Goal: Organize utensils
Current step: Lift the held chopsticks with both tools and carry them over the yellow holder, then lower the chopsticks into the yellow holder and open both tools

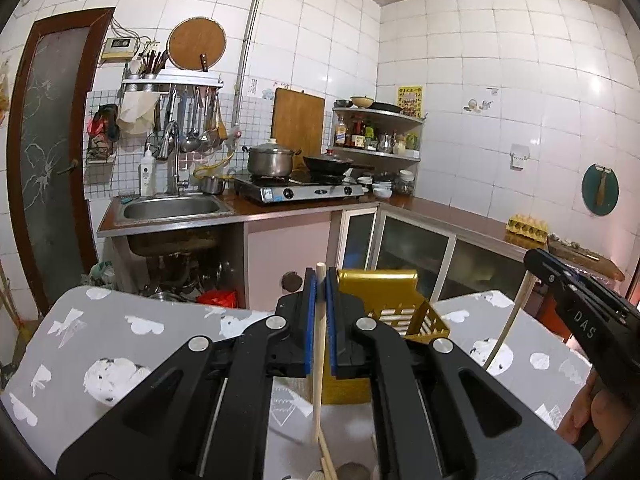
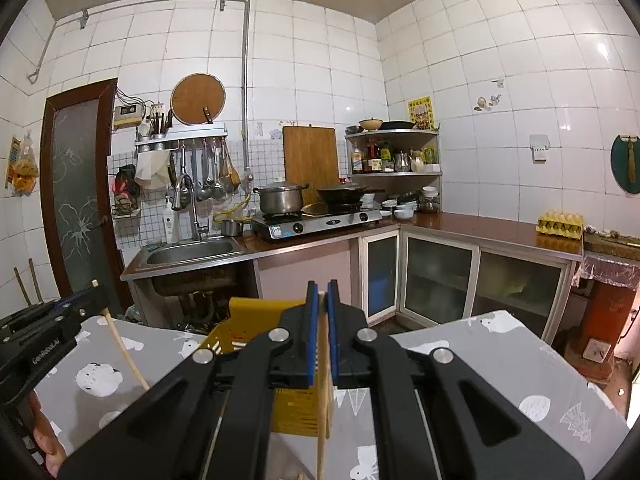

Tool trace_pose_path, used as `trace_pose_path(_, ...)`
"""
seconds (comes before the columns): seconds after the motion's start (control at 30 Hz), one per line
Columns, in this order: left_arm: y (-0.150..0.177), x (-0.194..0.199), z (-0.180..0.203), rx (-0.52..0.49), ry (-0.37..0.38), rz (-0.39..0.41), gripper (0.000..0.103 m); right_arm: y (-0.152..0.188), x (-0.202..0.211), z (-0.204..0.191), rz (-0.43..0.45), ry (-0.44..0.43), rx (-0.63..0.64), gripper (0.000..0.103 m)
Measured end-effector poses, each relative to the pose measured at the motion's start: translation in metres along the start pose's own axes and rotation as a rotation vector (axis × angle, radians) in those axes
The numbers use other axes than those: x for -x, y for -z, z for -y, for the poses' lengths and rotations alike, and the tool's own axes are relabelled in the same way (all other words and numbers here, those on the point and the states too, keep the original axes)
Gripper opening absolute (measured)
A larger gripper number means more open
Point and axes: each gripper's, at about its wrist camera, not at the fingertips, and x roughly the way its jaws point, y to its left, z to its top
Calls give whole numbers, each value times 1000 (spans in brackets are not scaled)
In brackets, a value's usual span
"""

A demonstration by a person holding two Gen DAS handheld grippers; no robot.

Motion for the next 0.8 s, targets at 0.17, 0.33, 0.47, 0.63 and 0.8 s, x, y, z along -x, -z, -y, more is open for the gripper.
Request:
trace_pose_path(0.17,-23,0,7,-7,15,25,4,-22,-4,-1,14,-1,-4,5)
trace_pose_path(0.33,-56,0,13,-3,29,62,4,-53,-4,-4,60,2,1,5)
trace_pose_path(0.47,-84,-3,21,-8,33,100,4,-86,-13,-4,92,-5,-12,5)
trace_pose_path(0.63,-112,-24,28,0,33,122,4,-113,-35,-5,115,-3,-21,5)
trace_pose_path(0.8,-111,-57,33,-8,23,115,4,-114,-69,-8,101,2,-14,5)
